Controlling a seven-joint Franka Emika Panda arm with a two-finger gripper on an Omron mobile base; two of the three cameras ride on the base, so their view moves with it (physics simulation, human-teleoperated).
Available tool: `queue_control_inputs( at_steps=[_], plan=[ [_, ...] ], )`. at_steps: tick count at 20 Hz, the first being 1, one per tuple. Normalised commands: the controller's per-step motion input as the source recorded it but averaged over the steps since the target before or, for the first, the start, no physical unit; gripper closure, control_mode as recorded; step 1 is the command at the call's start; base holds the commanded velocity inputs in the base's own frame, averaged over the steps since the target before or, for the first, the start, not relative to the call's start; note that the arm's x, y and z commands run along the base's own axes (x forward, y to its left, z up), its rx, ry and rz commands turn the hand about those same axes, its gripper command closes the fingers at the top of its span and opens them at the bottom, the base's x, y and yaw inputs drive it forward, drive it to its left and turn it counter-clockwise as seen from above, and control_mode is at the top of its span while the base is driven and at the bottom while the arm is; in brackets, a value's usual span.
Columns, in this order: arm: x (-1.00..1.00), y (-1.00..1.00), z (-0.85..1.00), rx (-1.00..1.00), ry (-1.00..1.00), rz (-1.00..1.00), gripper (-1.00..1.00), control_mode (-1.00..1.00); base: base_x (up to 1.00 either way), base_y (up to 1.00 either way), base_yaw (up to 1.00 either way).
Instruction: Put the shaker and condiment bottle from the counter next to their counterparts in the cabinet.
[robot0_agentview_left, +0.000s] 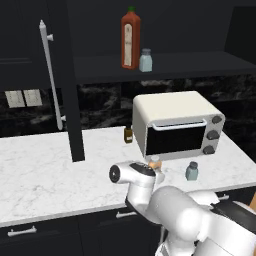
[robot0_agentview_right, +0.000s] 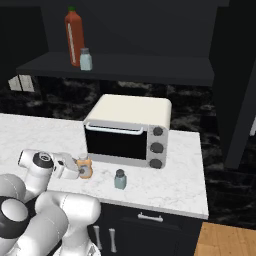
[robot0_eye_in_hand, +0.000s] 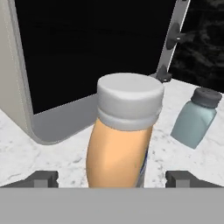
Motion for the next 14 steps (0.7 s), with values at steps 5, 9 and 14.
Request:
queue_control_inputs(
  at_steps=[5, 9, 14],
  plan=[
    [0.08, -0.59, -0.25, 0.1, 0.0, -0.03, 1.0, -1.0, 0.0, 0.0, 0.0],
    [0.0, -0.33, -0.01, 0.08, -0.1, -0.01, 1.0, -1.0, 0.0, 0.0, 0.0],
    [-0.57, 0.0, 0.0, 0.02, -0.19, 0.1, 1.0, -1.0, 0.0, 0.0, 0.0]
  ],
)
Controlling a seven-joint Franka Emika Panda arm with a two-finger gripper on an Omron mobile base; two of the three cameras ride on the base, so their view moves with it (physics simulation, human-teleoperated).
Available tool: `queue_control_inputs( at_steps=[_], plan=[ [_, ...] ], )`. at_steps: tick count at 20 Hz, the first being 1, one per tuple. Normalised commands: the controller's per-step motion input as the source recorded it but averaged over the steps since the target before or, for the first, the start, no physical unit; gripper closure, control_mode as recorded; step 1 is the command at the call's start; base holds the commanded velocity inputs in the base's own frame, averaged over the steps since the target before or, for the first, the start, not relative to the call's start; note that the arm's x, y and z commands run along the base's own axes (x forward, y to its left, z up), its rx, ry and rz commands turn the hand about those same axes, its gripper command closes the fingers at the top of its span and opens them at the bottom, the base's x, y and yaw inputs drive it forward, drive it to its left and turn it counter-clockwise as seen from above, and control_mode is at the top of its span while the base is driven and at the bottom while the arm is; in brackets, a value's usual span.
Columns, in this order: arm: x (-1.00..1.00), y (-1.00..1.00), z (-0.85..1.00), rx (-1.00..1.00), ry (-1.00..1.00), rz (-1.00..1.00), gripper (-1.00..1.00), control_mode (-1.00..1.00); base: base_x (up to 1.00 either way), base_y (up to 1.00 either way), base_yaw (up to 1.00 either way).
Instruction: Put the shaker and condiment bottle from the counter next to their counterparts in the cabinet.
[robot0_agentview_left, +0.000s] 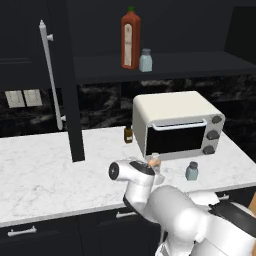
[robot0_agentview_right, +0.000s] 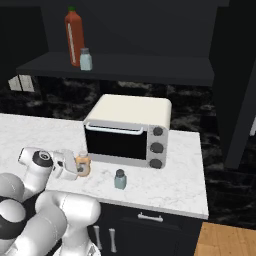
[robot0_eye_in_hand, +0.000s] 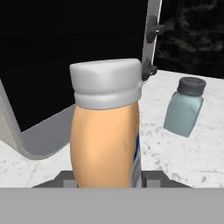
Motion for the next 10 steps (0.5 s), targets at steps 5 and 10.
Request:
queue_control_inputs(
  at_steps=[5, 10],
  plan=[
    [-0.53, 0.0, 0.2, 0.03, -0.04, 0.22, 1.0, -1.0, 0.0, 0.0, 0.0],
    [-0.43, 0.0, 0.51, 0.02, 0.0, 0.2, 1.0, -1.0, 0.0, 0.0, 0.0]
  ],
)
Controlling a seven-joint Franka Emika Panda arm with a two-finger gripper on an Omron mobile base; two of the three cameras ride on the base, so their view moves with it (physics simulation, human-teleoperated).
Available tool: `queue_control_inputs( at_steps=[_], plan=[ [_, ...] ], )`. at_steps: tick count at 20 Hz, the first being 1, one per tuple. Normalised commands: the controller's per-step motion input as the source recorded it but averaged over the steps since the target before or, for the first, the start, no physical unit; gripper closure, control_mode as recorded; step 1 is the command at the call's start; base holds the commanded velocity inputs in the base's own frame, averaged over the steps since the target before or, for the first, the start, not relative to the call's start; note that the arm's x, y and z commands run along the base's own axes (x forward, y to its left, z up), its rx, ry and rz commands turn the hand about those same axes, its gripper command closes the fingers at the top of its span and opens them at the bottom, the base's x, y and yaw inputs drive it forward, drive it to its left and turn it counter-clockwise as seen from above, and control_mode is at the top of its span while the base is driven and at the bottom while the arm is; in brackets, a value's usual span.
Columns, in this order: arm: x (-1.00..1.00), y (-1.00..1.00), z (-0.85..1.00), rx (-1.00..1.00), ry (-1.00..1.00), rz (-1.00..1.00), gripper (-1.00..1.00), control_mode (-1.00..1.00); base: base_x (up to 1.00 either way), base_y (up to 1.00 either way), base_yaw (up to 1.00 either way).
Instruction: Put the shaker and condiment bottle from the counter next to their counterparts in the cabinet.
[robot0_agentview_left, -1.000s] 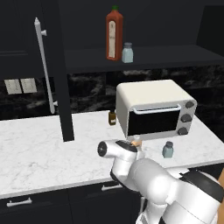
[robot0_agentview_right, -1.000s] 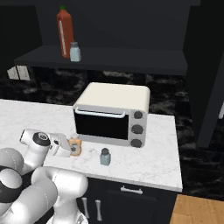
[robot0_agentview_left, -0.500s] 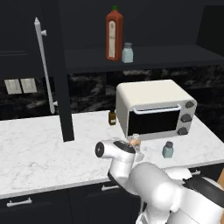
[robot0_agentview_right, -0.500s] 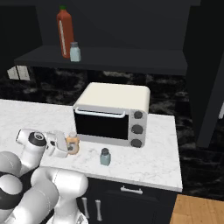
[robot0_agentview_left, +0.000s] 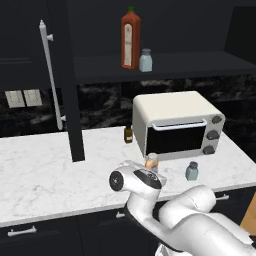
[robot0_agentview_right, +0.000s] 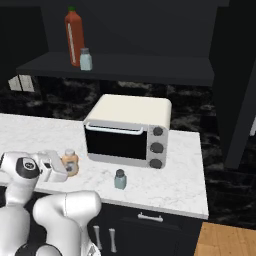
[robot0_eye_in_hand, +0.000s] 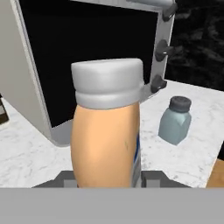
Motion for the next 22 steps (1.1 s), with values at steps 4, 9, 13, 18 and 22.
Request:
queue_control_inputs(
  at_steps=[4, 9, 13, 18, 22],
  plan=[
    [-0.56, 0.0, 0.73, 0.01, 0.0, 0.13, 1.0, -1.0, 0.0, 0.0, 0.0],
    [-0.43, 0.0, 0.7, -0.07, -0.11, 0.17, 1.0, -1.0, 0.0, 0.0, 0.0],
    [-0.23, 0.0, 0.87, 0.0, 0.0, 0.21, 1.0, -1.0, 0.0, 0.0, 0.0],
    [-0.25, -0.02, 0.93, 0.0, 0.0, 0.2, 1.0, -1.0, 0.0, 0.0, 0.0],
    [-0.27, -0.08, 0.91, 0.0, 0.0, 0.19, 1.0, -1.0, 0.0, 0.0, 0.0]
  ],
)
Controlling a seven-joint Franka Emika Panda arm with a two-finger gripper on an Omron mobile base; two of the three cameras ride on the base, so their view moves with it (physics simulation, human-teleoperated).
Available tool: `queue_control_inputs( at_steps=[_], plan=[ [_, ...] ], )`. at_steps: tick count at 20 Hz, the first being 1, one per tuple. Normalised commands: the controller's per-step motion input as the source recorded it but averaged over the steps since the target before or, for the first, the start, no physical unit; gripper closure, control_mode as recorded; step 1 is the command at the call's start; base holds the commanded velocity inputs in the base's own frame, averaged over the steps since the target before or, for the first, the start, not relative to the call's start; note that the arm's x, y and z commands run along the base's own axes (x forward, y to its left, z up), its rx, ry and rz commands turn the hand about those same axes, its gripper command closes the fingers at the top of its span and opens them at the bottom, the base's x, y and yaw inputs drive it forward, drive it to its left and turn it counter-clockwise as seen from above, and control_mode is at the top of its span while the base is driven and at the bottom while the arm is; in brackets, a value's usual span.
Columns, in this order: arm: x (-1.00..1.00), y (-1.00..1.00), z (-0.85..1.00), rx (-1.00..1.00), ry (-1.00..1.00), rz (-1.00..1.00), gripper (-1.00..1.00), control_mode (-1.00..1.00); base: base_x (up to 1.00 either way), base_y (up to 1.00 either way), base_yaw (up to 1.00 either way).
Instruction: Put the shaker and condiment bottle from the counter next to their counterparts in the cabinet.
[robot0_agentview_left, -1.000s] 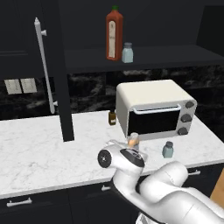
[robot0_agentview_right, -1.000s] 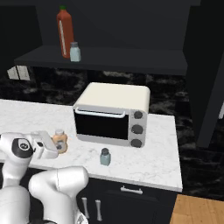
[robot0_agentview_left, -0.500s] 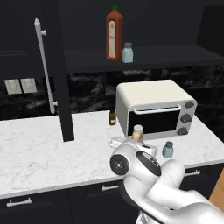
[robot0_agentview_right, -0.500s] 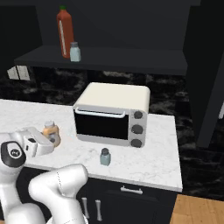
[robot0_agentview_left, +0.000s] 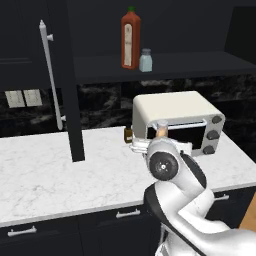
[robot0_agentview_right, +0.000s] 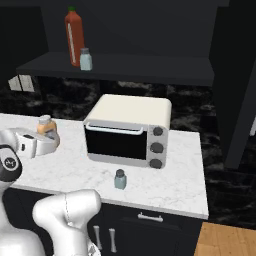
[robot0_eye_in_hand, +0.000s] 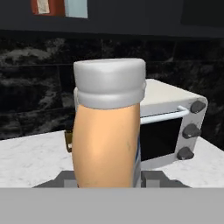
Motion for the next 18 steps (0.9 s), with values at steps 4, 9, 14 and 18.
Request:
queue_control_inputs(
  at_steps=[4, 9, 14, 18],
  plan=[
    [-0.28, -0.12, 0.91, 0.0, -0.04, 0.16, 1.0, -1.0, 0.0, 0.0, 0.0],
    [-0.04, -0.11, 0.81, -0.01, -0.02, 0.11, 1.0, -1.0, 0.0, 0.0, 0.0],
    [0.0, 0.0, 0.73, -0.05, -0.05, 0.15, 1.0, -1.0, 0.0, 0.0, 0.0],
    [0.01, -0.01, 0.6, -0.01, -0.02, 0.12, 1.0, -1.0, 0.0, 0.0, 0.0]
  ],
)
